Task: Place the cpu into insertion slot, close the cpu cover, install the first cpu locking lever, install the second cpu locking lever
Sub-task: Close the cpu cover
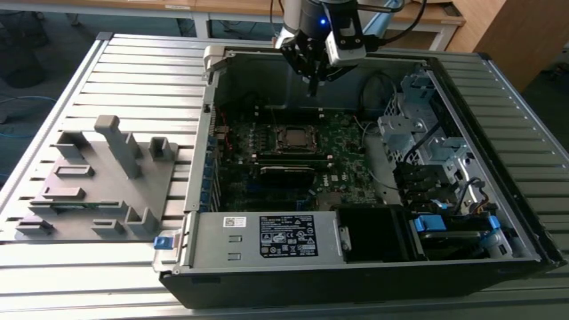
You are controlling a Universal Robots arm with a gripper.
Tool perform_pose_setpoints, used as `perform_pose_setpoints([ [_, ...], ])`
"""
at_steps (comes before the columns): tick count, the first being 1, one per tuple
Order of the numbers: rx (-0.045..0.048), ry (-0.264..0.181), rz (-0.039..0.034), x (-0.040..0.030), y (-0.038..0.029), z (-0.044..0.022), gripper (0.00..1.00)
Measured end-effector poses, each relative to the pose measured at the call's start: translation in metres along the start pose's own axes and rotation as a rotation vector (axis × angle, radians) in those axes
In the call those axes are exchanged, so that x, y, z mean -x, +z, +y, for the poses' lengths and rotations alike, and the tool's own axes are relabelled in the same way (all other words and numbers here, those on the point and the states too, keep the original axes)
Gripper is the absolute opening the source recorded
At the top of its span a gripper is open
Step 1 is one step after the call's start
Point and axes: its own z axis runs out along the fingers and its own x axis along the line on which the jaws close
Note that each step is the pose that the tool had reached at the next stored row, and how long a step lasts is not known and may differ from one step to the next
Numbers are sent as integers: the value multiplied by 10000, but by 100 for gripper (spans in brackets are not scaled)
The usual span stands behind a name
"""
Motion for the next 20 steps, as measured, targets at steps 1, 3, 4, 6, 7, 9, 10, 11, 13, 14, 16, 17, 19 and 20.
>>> perform_pose_setpoints([
  [1, 0, 0, 0, 0, 2, 0, 10],
  [3, 0, 0, 0, 0, 7, 0, 10],
  [4, 0, 0, 0, 0, 9, 0, 10],
  [6, 1, 0, 0, 0, 14, 0, 10],
  [7, 0, 0, 0, 0, 16, -1, 10],
  [9, 0, 0, 0, 0, 20, -1, 10],
  [10, 0, 0, 0, 0, 22, -1, 10],
  [11, 0, 0, 0, 0, 25, -1, 10],
  [13, 0, 0, 0, 0, 29, -1, 10],
  [14, 0, 0, 0, 0, 32, -1, 10],
  [16, 0, 0, 0, 0, 36, -2, 10],
  [17, 1, 0, 0, 0, 38, -1, 10],
  [19, 0, 0, 0, 0, 43, -2, 10],
  [20, 1, 0, 0, 0, 45, -2, 10],
])
